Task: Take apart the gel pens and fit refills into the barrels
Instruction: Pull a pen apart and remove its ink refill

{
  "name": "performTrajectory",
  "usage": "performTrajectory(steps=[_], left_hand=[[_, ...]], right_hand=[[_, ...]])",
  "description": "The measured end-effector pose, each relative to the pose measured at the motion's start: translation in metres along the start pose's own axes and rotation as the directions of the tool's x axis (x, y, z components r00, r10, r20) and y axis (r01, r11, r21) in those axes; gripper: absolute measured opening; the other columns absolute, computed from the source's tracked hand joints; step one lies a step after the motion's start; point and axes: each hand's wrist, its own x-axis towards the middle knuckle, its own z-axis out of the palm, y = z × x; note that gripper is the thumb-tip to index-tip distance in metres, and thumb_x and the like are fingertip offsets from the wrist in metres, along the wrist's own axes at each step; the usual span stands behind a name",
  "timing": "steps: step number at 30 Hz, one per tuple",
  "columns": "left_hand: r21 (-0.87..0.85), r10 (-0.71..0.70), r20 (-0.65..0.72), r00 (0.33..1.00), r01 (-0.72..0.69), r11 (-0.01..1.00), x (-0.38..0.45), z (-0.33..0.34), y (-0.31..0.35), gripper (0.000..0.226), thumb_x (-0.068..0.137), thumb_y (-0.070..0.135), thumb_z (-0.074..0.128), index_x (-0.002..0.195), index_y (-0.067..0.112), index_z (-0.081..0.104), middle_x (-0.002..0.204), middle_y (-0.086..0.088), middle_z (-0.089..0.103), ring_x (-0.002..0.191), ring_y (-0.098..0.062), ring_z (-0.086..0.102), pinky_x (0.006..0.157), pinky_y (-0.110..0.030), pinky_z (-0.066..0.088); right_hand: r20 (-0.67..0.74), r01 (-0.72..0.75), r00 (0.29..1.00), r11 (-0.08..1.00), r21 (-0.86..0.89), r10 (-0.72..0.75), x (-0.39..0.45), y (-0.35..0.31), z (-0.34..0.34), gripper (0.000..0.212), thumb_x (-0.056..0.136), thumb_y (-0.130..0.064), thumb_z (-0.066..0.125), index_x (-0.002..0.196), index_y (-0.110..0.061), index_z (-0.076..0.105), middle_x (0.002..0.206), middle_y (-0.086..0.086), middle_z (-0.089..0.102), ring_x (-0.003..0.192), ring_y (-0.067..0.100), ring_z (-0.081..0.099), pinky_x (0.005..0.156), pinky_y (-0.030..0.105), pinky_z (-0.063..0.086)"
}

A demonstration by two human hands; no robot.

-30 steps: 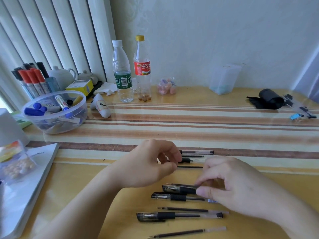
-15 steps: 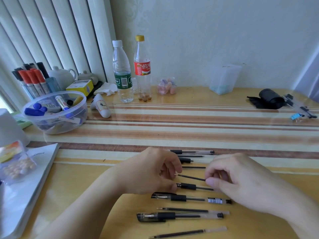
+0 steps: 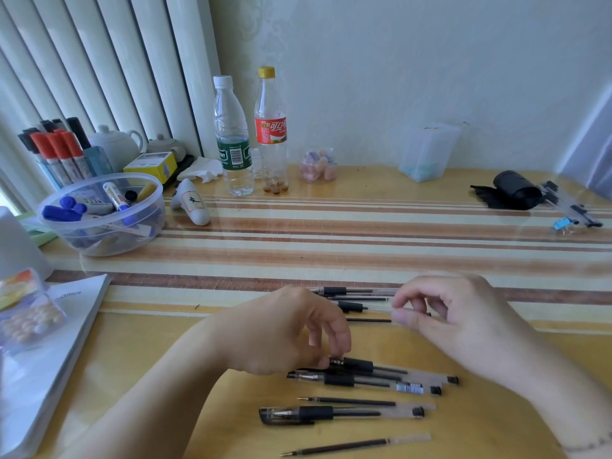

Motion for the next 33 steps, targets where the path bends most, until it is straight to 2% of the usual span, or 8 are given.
performTrajectory(steps=[3, 9, 15, 19, 25, 27, 30, 33], left_hand=[[-0.025, 0.003, -0.032, 0.999, -0.004, 1.0, 0.0, -0.001, -0.001, 0.016, 0.086, 0.019, 0.068, 0.098, 0.028, 0.068, 0.09, 0.014, 0.07, 0.086, -0.004, 0.063, 0.064, -0.007, 0.039], [-0.146, -0.133, -0.406, 0.904, 0.08, 0.986, 0.004, -0.003, -0.011, 0.005, 0.09, 0.028, 0.064, 0.087, 0.029, 0.068, 0.077, 0.01, 0.068, 0.07, -0.003, 0.061, 0.065, -0.023, 0.053], [-0.44, -0.341, -0.775, 0.532, -0.065, 0.896, 0.015, 0.009, -0.002, 0.03, 0.093, 0.045, 0.055, 0.119, 0.031, 0.053, 0.111, 0.015, 0.058, 0.09, -0.006, 0.061, 0.069, -0.017, 0.046], [-0.456, -0.159, -0.716, 0.68, -0.282, 0.844, 0.018, 0.023, 0.011, 0.046, 0.091, 0.053, 0.041, 0.117, 0.02, 0.059, 0.107, 0.004, 0.066, 0.1, -0.015, 0.064, 0.081, -0.032, 0.053], [-0.435, -0.004, -0.753, 0.658, -0.493, 0.754, 0.013, 0.025, 0.025, 0.029, 0.1, 0.034, 0.043, 0.091, 0.012, 0.06, 0.07, -0.009, 0.062, 0.066, -0.025, 0.06, 0.064, -0.045, 0.05], [-0.28, 0.086, -0.775, 0.626, -0.463, 0.841, 0.007, 0.019, 0.025, 0.028, 0.101, 0.04, 0.039, 0.102, 0.019, 0.057, 0.064, -0.006, 0.047, 0.057, -0.019, 0.045, 0.055, -0.036, 0.041], [0.019, 0.225, -0.679, 0.699, -0.289, 0.957, 0.001, 0.015, 0.024, 0.035, 0.098, 0.051, 0.032, 0.111, 0.03, 0.057, 0.061, 0.005, 0.045, 0.051, -0.008, 0.04, 0.047, -0.028, 0.037], [0.216, 0.289, -0.573, 0.767, -0.199, 0.956, 0.004, 0.018, 0.023, 0.028, 0.099, 0.045, 0.042, 0.103, 0.025, 0.061, 0.07, 0.012, 0.05, 0.056, -0.011, 0.047, 0.049, -0.031, 0.043]], right_hand=[[-0.009, -0.051, 0.999, 0.988, -0.149, 0.05, 0.005, 0.009, 0.007, 0.012, 0.083, -0.05, 0.064, 0.094, -0.046, 0.065, 0.09, -0.025, 0.057, 0.078, 0.0, 0.056, 0.063, 0.024, 0.049], [0.019, -0.079, 0.996, 0.97, -0.231, 0.086, 0.009, 0.012, 0.011, 0.013, 0.085, -0.053, 0.059, 0.09, -0.044, 0.067, 0.092, -0.03, 0.058, 0.082, -0.005, 0.054, 0.06, 0.017, 0.042], [-0.156, -0.139, 0.98, 0.988, -0.064, 0.128, 0.009, 0.01, 0.011, 0.008, 0.089, -0.034, 0.062, 0.083, -0.038, 0.064, 0.084, -0.023, 0.061, 0.073, -0.004, 0.053, 0.055, 0.017, 0.042], [-0.163, -0.077, 0.974, 0.907, 0.414, 0.157, 0.008, -0.014, 0.015, 0.009, 0.085, -0.028, 0.065, 0.083, -0.036, 0.068, 0.073, -0.007, 0.067, 0.063, 0.013, 0.057, 0.056, 0.024, 0.051], [-0.149, 0.144, 0.984, 0.93, 0.338, -0.098, 0.0, -0.026, 0.03, 0.013, 0.081, -0.046, 0.068, 0.092, -0.039, 0.068, 0.084, -0.017, 0.065, 0.069, 0.01, 0.053, 0.056, 0.009, 0.037], [-0.238, 0.245, 0.957, 0.898, 0.366, -0.164, -0.002, -0.023, 0.027, 0.03, 0.082, -0.059, 0.058, 0.103, -0.039, 0.065, 0.088, -0.009, 0.064, 0.074, 0.018, 0.054, 0.054, 0.014, 0.039], [-0.325, 0.333, 0.928, 0.791, 0.513, -0.181, -0.004, -0.025, 0.023, 0.039, 0.083, -0.066, 0.051, 0.107, -0.037, 0.063, 0.081, -0.004, 0.066, 0.072, 0.02, 0.062, 0.054, 0.04, 0.049], [-0.381, 0.388, 0.899, 0.799, 0.459, -0.217, -0.006, -0.031, 0.024, 0.031, 0.085, -0.059, 0.055, 0.104, -0.036, 0.063, 0.081, -0.01, 0.07, 0.066, 0.014, 0.067, 0.054, 0.035, 0.053]])
